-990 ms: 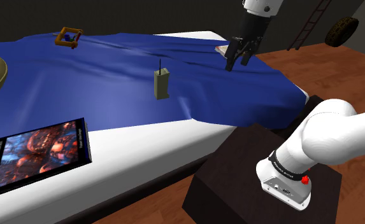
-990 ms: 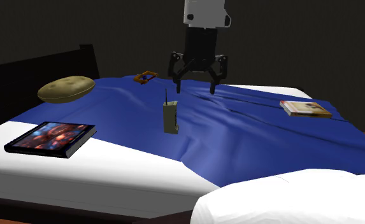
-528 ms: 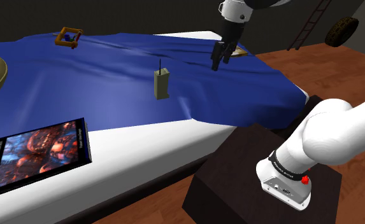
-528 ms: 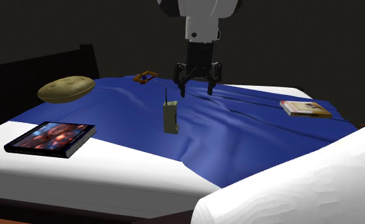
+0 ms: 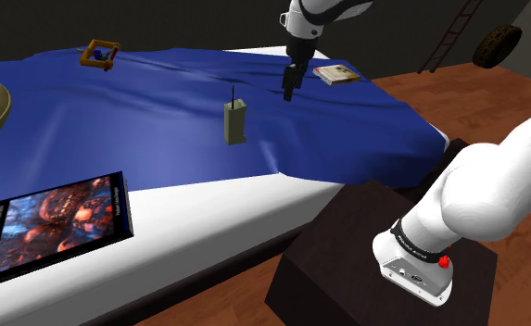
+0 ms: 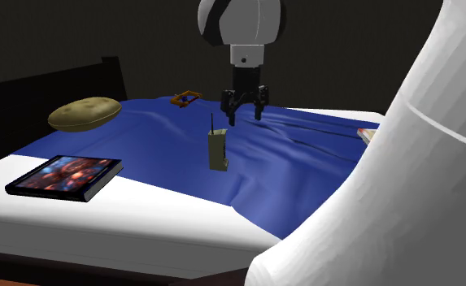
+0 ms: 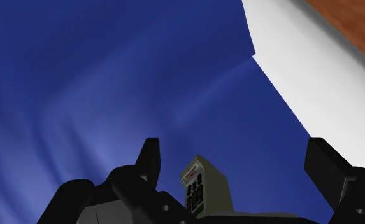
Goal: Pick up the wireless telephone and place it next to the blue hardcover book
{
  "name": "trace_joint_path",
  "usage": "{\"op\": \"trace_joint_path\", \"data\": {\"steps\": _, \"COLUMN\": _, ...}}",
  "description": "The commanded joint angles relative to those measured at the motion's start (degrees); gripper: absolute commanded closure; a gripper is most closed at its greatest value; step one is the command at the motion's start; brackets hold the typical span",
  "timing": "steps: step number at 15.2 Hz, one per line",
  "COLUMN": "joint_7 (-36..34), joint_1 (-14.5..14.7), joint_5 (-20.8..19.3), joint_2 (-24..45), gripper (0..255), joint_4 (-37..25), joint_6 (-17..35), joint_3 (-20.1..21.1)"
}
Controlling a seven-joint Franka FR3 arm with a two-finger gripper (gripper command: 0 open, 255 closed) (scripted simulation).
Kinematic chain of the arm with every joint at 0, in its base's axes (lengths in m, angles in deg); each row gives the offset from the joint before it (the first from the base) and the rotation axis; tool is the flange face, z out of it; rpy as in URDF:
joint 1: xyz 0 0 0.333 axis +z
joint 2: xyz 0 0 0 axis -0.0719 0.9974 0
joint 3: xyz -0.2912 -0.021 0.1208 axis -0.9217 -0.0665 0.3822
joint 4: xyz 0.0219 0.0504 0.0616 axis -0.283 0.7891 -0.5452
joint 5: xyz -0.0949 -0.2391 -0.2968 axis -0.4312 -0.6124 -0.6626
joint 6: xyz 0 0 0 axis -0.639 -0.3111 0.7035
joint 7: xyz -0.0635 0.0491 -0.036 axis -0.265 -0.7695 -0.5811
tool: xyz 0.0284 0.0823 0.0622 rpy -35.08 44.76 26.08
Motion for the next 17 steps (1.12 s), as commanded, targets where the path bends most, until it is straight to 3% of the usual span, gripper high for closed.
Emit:
{"op": "trace_joint_path", "data": {"steps": 1, "joint_7": 3.5, "joint_1": 0.4, "joint_5": -0.2, "joint_2": 5.0, "gripper": 0, "joint_4": -4.0, "joint_6": 0.9, "joint_3": -0.1}}
{"op": "trace_joint_path", "data": {"steps": 14, "joint_7": 21.5, "joint_1": 1.8, "joint_5": -2.6, "joint_2": 34.2, "gripper": 0, "joint_4": -32.6, "joint_6": 1.5, "joint_3": 2.4}}
{"op": "trace_joint_path", "data": {"steps": 17, "joint_7": 21.5, "joint_1": 1.8, "joint_5": -2.6, "joint_2": 34.8, "gripper": 0, "joint_4": -31.2, "joint_6": 3.6, "joint_3": 2.4}}
